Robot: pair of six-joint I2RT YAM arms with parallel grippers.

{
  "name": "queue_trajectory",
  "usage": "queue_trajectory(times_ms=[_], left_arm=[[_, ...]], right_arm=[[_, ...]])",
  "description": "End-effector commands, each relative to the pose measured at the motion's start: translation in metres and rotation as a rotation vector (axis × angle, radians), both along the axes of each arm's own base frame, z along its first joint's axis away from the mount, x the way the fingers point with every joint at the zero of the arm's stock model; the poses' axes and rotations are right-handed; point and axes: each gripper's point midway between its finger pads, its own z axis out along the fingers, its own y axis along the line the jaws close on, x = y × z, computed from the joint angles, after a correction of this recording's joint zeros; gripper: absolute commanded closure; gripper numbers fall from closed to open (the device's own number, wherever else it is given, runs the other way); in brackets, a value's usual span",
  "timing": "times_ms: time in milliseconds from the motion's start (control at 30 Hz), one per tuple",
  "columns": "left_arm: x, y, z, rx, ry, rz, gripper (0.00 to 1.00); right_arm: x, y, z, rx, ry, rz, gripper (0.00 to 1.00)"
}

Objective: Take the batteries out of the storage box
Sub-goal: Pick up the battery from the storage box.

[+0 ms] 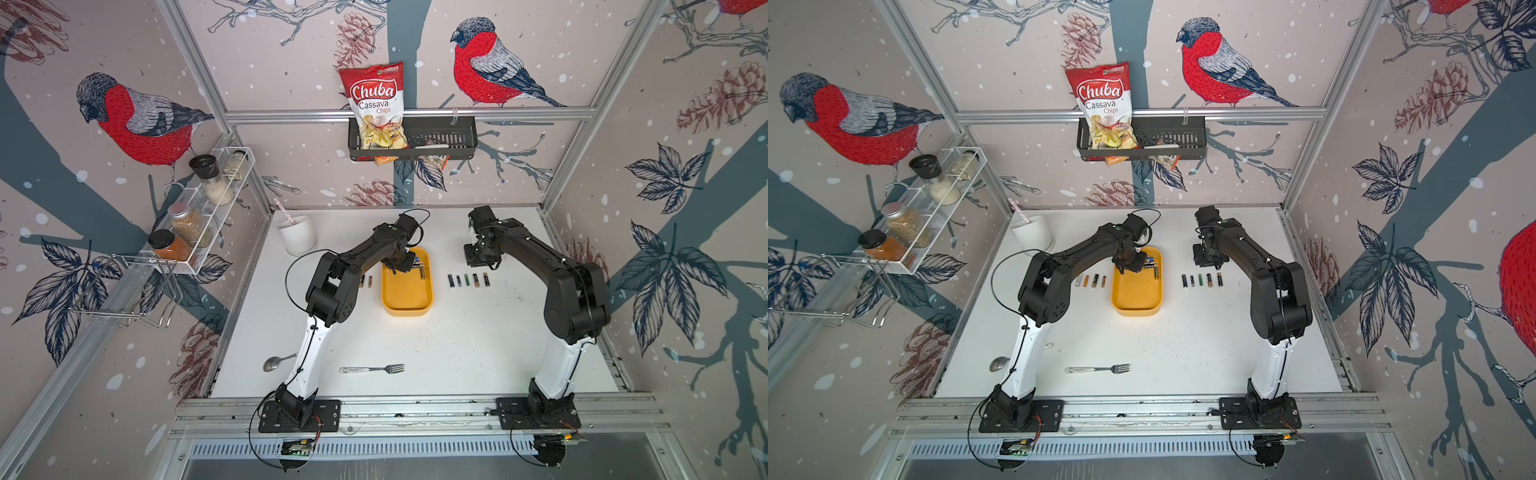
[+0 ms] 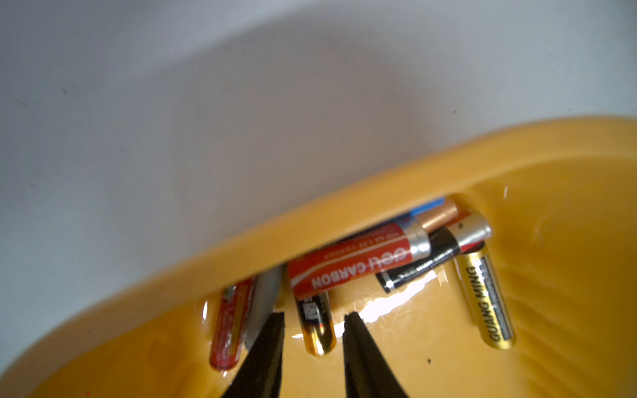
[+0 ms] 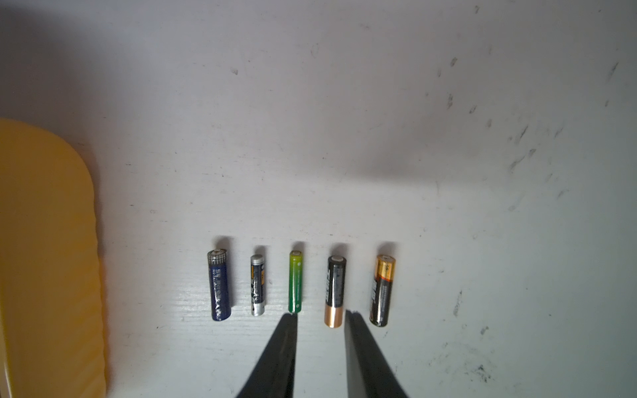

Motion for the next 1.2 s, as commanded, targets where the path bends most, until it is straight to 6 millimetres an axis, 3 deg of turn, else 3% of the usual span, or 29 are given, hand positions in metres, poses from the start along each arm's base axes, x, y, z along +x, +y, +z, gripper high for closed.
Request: queue_trajectory(times_ms=[0,533,1167], left_arm=[[0.004,-0.007,0.001,-0.027,-0.02,0.008,0.69],[0.0,-0.005,-0.01,-0.019,0.002,0.025,0.79],[-0.018,0.0,0.023,-0.08,-0.017,0.049,0.8]], right_arm=[[-0.005,0.0,0.002,0.001,0.011,0.003,0.7],[-0.007,0.002,0.0,0.005,0.013,0.003,0.7],[-0.001,0.032,-0.002,0.016,0.004,0.053,0.7]])
